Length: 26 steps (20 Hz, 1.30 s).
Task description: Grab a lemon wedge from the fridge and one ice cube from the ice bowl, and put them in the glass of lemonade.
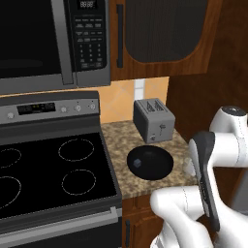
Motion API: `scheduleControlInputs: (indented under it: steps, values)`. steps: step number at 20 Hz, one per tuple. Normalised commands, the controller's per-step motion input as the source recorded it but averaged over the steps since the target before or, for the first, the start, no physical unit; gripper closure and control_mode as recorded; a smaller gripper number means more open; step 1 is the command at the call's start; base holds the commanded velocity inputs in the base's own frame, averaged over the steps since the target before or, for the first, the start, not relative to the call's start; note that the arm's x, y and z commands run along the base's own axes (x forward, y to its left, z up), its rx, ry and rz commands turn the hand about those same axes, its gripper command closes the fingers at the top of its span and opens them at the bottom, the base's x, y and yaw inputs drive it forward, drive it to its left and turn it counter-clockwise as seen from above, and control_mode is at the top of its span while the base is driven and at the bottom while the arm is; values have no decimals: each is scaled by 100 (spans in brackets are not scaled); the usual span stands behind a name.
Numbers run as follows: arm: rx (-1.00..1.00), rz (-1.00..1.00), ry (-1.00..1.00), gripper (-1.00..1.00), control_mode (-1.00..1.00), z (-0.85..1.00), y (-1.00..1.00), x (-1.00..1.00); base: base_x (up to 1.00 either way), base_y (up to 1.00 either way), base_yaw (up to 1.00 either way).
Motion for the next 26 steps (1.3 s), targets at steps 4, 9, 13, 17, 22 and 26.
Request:
scheduleControlInputs:
  steps: [4,9,13,17,22,26]
  values:
    - [0,0,0,-100,-100,0,0,0,0,0,0]
    - [0,0,0,-100,100,0,0,0,-31,-12,-2]
    - [0,0,0,-100,100,0,0,0,-92,-36,-46]
    - [0,0,0,-100,100,0,0,0,-46,-58,-58]
    - [0,0,0,-100,100,0,0,0,7,-99,-32]
    - [0,0,0,-100,100,0,0,0,54,-100,24]
